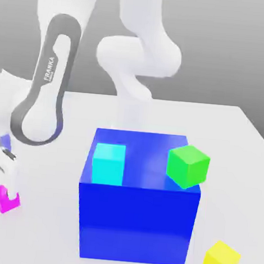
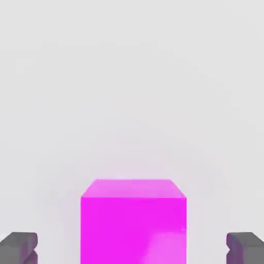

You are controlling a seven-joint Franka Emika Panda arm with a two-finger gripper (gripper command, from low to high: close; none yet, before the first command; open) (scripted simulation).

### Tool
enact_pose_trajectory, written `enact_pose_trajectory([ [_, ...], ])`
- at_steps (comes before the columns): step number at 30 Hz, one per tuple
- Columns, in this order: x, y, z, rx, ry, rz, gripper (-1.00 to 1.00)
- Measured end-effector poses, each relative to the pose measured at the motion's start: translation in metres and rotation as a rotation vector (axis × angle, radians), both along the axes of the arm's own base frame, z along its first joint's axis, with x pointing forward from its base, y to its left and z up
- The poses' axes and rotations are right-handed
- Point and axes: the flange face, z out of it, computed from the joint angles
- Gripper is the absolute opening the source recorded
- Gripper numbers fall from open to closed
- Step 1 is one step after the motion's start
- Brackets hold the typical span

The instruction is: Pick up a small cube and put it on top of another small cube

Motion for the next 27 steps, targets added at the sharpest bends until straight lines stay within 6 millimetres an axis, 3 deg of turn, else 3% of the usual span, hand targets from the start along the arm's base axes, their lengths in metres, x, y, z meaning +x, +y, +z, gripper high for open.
enact_pose_trajectory([
  [1, -0.001, 0.000, -0.005, 0.002, 0.000, -0.001, -1.00],
  [7, -0.001, 0.001, -0.008, 0.004, 0.001, -0.002, -1.00],
  [14, 0.001, 0.000, 0.047, -0.001, -0.001, 0.001, -1.00],
  [16, 0.005, 0.003, 0.054, 0.009, 0.007, 0.004, -1.00],
  [22, 0.079, 0.054, 0.077, 0.093, -0.014, 0.309, -1.00],
  [27, 0.136, 0.106, 0.122, 0.098, -0.051, 0.598, -1.00],
])
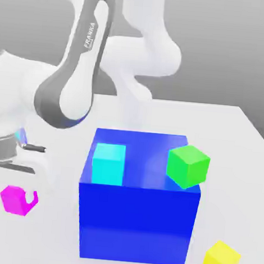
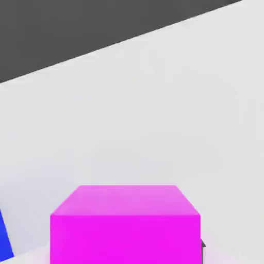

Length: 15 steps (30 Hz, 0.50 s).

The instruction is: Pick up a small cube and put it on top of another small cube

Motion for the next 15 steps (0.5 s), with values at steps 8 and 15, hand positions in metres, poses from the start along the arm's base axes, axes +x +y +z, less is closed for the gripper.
enact_pose_trajectory([
  [8, 0.045, 0.163, 0.100, -0.059, -0.078, 0.648, -1.00],
  [15, -0.011, 0.293, 0.177, -0.128, -0.076, 1.266, -1.00],
])
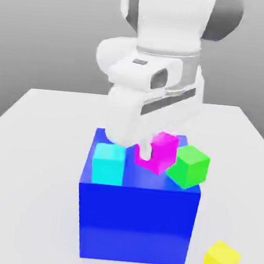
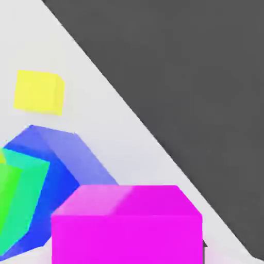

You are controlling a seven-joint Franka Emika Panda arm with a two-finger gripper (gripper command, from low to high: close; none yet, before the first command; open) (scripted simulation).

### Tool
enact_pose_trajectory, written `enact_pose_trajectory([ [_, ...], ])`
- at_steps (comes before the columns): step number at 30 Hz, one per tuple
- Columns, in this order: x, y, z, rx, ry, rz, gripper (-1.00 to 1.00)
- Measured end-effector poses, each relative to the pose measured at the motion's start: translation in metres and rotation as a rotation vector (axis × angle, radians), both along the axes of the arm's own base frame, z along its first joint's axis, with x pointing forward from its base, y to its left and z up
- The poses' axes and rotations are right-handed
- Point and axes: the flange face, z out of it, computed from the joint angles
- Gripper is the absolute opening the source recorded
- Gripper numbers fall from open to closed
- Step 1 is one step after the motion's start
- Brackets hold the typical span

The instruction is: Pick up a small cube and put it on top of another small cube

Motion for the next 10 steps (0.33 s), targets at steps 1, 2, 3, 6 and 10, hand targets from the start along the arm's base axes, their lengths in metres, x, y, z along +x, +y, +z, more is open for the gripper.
enact_pose_trajectory([
  [1, -0.013, 0.015, 0.010, -0.011, 0.006, 0.087, -1.00],
  [2, -0.020, 0.018, 0.015, -0.005, 0.022, 0.130, -1.00],
  [3, -0.023, 0.020, 0.009, -0.001, 0.030, 0.153, -1.00],
  [6, -0.025, 0.022, -0.029, 0.002, 0.037, 0.172, -1.00],
  [10, -0.026, 0.022, -0.039, 0.002, 0.038, 0.173, 1.00],
])
